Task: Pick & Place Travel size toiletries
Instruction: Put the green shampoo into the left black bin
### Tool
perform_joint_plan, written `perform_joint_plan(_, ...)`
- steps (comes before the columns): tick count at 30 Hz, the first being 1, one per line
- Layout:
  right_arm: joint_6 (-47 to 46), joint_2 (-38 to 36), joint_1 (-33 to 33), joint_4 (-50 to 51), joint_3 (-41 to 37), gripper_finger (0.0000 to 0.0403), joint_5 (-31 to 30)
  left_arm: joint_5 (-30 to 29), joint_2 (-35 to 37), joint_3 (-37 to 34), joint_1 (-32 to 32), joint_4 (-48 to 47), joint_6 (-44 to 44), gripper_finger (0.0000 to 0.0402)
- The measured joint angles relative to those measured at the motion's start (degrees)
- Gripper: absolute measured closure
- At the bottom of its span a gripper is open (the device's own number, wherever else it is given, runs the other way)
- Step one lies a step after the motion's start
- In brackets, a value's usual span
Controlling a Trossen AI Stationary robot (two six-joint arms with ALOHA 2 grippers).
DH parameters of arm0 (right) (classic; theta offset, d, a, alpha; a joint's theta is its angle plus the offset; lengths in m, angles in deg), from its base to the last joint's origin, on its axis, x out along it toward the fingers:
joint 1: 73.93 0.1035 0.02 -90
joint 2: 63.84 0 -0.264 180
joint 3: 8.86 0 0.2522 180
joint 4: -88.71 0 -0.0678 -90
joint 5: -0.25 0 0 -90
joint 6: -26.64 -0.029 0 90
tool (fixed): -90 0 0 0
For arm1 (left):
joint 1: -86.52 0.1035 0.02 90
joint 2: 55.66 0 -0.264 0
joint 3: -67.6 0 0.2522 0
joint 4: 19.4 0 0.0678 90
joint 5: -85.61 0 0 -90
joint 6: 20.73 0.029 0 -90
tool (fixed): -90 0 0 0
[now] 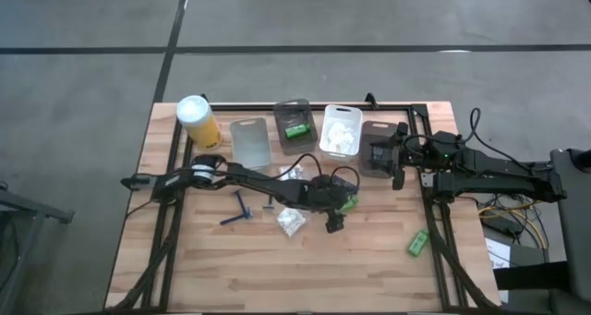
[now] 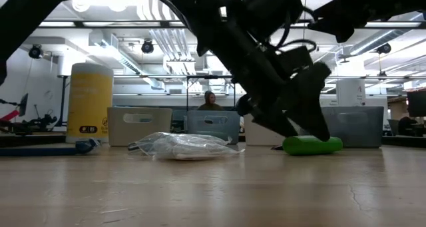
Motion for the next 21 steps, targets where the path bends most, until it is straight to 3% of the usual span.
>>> perform_joint_plan(5,0.00,-0.01,-0.01,0.00,0.00,0.0175,0.00,-2.71,-0.64,0.00,1.11,-1.08,-1.59,0.0057)
perform_joint_plan(11,0.00,0.00,0.00,0.00,0.00,0.0182,0.00,-1.31,-0.64,-0.09,1.28,-1.43,-2.39,0.0057)
perform_joint_plan(21,0.00,0.02,0.00,0.00,0.00,0.0167,0.00,1.11,-1.73,-0.82,1.25,0.07,8.89,0.0058)
